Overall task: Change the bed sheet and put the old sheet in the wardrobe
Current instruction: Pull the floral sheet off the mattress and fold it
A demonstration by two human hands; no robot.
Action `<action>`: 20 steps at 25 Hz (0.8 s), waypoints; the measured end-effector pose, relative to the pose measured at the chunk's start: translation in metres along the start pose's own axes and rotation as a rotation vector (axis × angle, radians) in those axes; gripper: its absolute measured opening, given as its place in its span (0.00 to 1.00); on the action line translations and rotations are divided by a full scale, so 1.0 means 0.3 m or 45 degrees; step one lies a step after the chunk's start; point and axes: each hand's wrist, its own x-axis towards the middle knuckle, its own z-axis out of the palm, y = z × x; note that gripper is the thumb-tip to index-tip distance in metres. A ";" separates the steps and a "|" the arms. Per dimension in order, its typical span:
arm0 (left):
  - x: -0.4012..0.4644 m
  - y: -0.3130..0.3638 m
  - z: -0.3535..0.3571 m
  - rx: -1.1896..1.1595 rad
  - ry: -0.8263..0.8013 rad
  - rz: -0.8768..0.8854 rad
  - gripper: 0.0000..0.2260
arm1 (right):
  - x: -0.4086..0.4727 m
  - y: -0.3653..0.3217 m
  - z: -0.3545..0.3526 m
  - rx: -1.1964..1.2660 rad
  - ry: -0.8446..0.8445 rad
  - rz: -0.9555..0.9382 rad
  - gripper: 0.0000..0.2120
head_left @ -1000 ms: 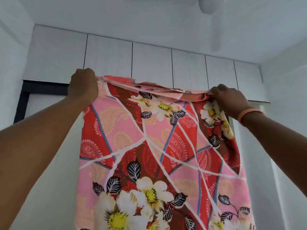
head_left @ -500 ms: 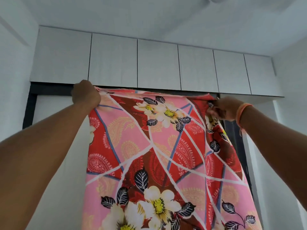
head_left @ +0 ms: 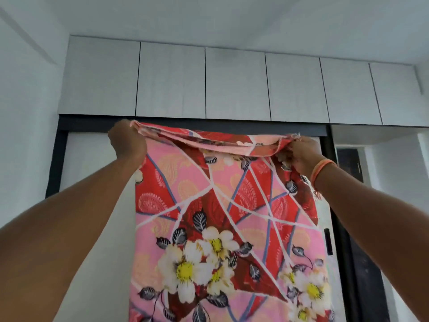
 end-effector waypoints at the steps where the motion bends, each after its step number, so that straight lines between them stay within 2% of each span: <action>1: 0.007 0.011 -0.013 -0.040 0.064 0.084 0.10 | -0.014 -0.014 -0.002 0.039 -0.005 -0.110 0.11; 4: 0.027 0.050 -0.071 -0.135 0.232 0.224 0.11 | -0.074 -0.065 -0.053 0.223 -0.145 -0.288 0.07; 7: -0.013 0.057 -0.135 -0.157 0.223 0.341 0.09 | -0.154 -0.074 -0.126 0.338 -0.122 -0.236 0.07; 9: -0.114 0.067 -0.215 -0.149 0.176 0.329 0.10 | -0.256 -0.052 -0.202 0.319 -0.115 -0.137 0.07; 15: -0.662 0.106 -0.626 0.018 0.041 0.141 0.13 | -0.741 0.084 -0.617 0.059 -0.214 0.076 0.07; 17: -0.906 0.087 -0.796 0.097 -0.052 0.101 0.11 | -0.942 0.147 -0.787 -0.034 -0.246 0.150 0.07; 20: -1.279 0.079 -1.069 0.154 -0.260 0.036 0.15 | -1.266 0.257 -1.028 -0.153 -0.274 0.323 0.09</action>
